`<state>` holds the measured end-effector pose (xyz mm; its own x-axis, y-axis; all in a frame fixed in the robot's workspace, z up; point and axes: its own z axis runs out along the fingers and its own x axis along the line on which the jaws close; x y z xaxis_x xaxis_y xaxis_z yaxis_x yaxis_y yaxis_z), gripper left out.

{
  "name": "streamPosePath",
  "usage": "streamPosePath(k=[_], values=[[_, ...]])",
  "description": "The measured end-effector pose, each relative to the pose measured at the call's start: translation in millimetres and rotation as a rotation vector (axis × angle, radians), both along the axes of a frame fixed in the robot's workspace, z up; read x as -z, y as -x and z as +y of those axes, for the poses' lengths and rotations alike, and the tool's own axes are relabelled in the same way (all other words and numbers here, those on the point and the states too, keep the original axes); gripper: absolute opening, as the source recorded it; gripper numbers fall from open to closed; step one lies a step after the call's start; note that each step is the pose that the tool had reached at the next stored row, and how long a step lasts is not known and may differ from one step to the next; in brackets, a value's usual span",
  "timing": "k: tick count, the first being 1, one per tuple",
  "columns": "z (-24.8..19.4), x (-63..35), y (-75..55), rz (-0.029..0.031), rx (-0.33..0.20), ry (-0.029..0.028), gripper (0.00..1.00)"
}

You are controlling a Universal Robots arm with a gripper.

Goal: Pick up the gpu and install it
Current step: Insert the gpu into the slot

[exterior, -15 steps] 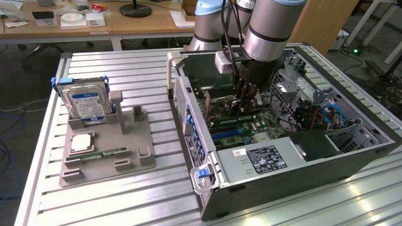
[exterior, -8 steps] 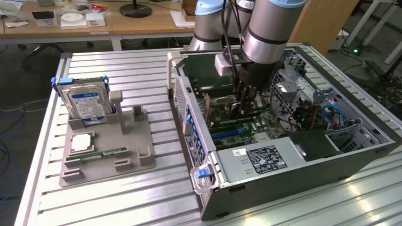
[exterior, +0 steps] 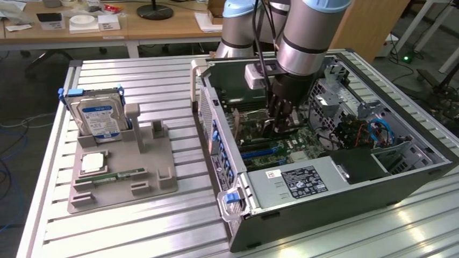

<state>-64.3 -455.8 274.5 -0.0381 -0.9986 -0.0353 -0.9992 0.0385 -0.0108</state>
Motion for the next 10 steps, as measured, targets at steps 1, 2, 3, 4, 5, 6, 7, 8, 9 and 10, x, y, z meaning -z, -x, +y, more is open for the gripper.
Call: streamPosePath(k=[1, 2, 3, 4, 5, 6, 7, 8, 9, 10], values=[[0.0, 0.9, 0.1, 0.0001, 0.0, 0.0, 0.28], [-0.1, 1.8, 0.7, 0.0002, 0.0, 0.0001, 0.28], [-0.1, 2.7, 1.3, 0.0005, 0.0, 0.0001, 0.28], [-0.1, 3.7, 1.8, 0.0009, 0.0, 0.0001, 0.28], [-0.1, 4.6, 2.0, 0.0012, 0.0, 0.0001, 0.28], [-0.1, 5.6, 2.0, 0.0014, 0.0, 0.0001, 0.28], [-0.2, 6.8, 2.1, 0.0015, 0.0, 0.0001, 0.28], [-0.4, 7.9, 2.2, 0.0016, 0.0, 0.0001, 0.28], [-0.5, 8.8, 2.2, 0.0016, 0.0, 0.0001, 0.28], [-0.6, 9.6, 2.5, 0.0016, 0.0, 0.0, 0.28]])
